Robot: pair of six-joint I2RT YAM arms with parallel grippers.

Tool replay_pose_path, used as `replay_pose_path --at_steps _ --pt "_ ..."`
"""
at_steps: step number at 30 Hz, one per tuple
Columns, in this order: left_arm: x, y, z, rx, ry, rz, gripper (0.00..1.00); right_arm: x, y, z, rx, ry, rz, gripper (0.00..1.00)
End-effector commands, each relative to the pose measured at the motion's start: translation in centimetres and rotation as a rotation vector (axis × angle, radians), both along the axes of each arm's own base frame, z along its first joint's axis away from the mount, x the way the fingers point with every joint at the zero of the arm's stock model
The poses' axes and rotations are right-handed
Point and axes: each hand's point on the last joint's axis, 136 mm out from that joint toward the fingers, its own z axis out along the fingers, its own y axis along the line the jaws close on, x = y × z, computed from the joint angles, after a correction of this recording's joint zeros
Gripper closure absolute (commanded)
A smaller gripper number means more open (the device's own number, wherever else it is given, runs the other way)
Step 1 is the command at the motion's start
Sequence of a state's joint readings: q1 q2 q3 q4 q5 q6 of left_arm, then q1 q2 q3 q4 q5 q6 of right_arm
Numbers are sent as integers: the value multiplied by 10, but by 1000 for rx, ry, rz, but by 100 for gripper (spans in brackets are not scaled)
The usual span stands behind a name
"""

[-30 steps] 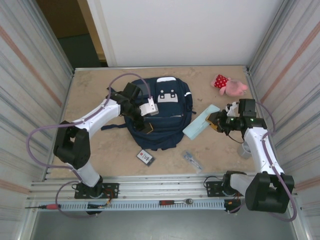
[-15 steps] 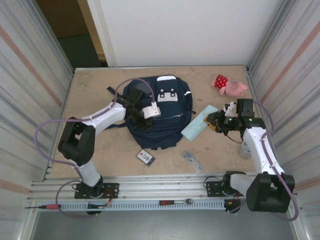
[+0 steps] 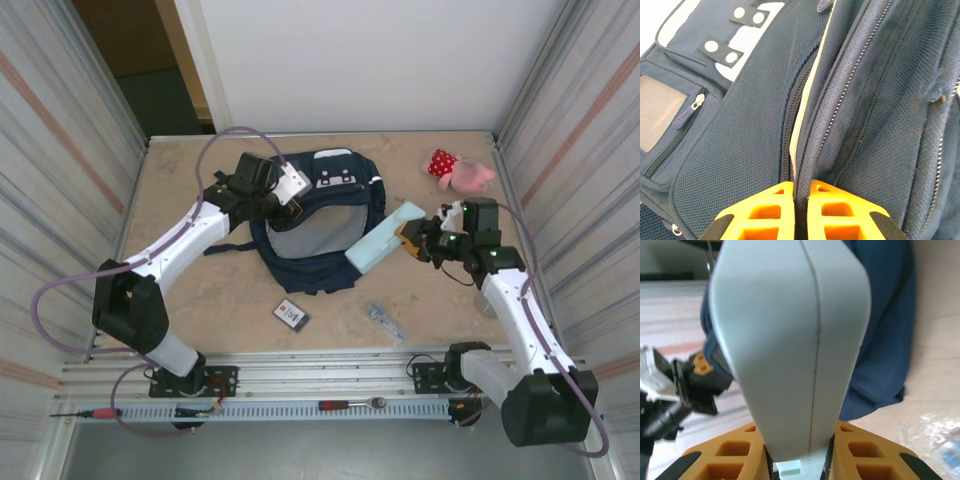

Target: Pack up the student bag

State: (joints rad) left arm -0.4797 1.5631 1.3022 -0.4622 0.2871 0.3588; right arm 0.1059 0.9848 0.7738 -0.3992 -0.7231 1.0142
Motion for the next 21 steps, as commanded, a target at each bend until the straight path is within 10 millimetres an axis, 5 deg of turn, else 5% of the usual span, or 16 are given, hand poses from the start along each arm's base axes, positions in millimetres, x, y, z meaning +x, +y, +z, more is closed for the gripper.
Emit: replay_pose_path --at_steps 1,13,21 --pt "4 -18 53 -193 -22 21 100 11 19 10 94 1 -86 86" --pt "3 -25 70 -248 -19 11 100 68 110 -24 93 13 -192 85" --pt "-2 -27 82 -273 -34 -16 100 140 147 -53 75 2 -206 84"
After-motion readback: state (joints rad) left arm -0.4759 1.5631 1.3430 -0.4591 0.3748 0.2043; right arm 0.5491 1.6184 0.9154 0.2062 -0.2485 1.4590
